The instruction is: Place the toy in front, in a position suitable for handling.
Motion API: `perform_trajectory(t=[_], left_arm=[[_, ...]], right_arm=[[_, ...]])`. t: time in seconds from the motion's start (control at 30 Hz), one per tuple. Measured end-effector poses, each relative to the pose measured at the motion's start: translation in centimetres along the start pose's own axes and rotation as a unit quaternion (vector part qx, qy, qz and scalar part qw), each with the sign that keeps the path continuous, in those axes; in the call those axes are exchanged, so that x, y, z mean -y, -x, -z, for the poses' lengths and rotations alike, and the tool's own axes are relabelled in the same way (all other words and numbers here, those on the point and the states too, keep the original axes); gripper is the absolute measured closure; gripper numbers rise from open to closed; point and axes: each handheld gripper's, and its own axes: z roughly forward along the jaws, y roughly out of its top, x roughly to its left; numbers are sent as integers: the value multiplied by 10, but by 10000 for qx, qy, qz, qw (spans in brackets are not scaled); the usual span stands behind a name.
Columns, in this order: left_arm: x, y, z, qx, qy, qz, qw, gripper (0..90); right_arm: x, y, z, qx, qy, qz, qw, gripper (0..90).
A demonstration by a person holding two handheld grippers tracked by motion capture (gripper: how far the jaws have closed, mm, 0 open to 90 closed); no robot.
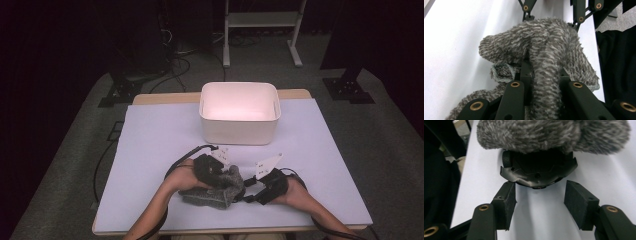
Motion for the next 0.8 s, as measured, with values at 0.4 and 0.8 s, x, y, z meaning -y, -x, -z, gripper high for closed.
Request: perform_trajectory(t=[0.4,0.8], left_arm=[[-30,12,-21,183,-35,-427,9989,753],[-22,10,-13,-135,-366,-323,9987,749]], right_arm=[[-4,-6,-3,-68,-34,139,9999,437],[-5,-5,-6,15,-8,92,10000,413]])
